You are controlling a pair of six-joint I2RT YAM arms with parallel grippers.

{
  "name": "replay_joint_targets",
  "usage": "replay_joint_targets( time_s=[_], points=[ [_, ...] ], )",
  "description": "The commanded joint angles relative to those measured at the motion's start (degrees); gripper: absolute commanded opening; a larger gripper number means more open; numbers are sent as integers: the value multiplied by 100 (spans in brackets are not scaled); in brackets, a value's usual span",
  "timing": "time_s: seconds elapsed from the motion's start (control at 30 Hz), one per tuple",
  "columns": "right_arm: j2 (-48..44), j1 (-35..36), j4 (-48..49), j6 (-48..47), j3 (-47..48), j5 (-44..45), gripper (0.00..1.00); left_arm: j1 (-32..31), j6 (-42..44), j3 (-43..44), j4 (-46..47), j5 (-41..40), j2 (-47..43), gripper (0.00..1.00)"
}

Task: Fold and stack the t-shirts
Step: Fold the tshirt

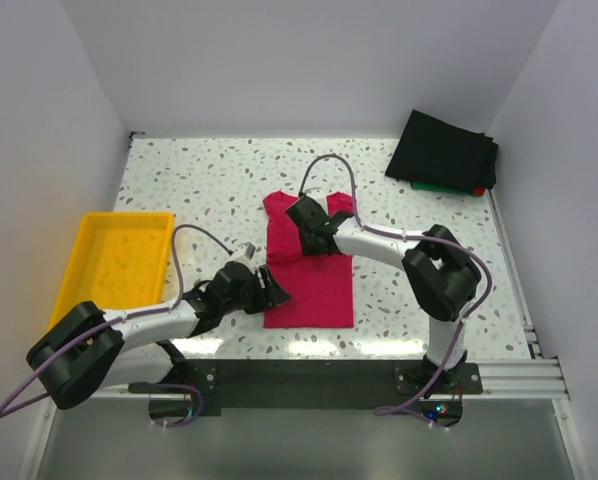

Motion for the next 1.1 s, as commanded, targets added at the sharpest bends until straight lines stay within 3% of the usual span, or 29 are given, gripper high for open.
replay_joint_targets(
  time_s=[0.0, 0.27, 0.5, 0.83, 1.07],
  points=[
    [-1, -323, 5, -75, 241, 102, 39, 37, 256, 186, -273, -118, -112, 63],
    [-464, -499, -12, -110, 66, -57, 40, 125, 405, 467, -484, -154, -112, 63],
    [-1362, -499, -12, -31, -374, -101, 40, 301, 914, 1530, -1037, -452, -68, 62],
    [-2048, -499, 190, 127, -1042, -619, 40, 424, 1372, 2444, -1169, -400, 994, 43],
    [-2470, -508, 234, 136, -1526, -725, 41, 468, 1416, 2647, -1187, -277, 1338, 38]
  ],
)
